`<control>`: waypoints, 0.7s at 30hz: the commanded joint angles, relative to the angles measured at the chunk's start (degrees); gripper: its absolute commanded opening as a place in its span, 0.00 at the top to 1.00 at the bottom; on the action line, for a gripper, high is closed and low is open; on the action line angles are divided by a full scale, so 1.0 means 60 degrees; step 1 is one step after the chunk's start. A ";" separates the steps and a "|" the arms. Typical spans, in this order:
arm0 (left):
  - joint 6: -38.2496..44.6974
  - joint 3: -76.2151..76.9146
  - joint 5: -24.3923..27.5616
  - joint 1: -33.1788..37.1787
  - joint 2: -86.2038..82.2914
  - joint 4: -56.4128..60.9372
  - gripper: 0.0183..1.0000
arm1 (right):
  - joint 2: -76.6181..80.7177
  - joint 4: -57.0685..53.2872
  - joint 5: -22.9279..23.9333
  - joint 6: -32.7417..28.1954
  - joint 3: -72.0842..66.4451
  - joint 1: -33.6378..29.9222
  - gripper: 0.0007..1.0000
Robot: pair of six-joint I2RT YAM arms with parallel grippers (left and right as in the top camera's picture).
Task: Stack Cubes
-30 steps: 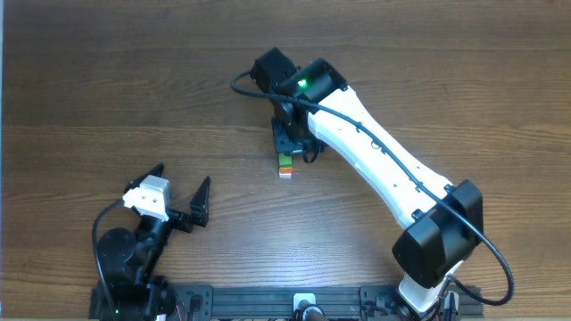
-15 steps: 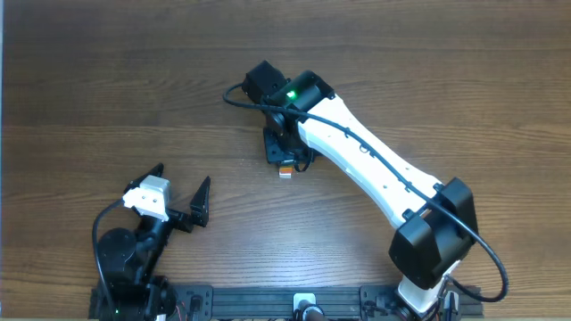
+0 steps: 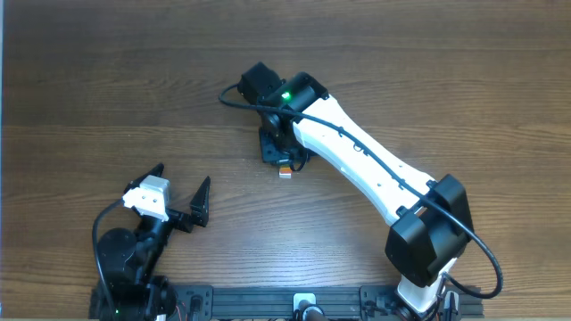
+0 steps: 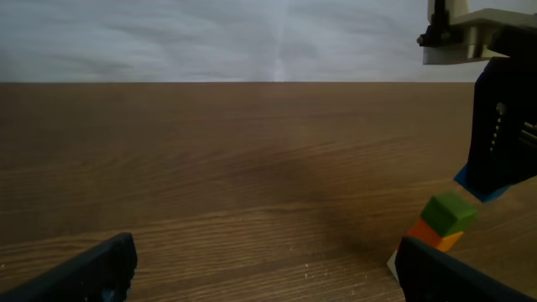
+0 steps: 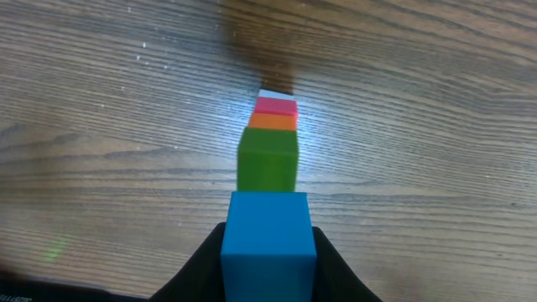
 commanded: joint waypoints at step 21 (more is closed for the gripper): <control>-0.0102 -0.0055 -0.0069 -0.0044 -0.0051 0.0000 0.00 | 0.0503 -0.0004 -0.0044 0.0018 0.0233 0.0138 0.95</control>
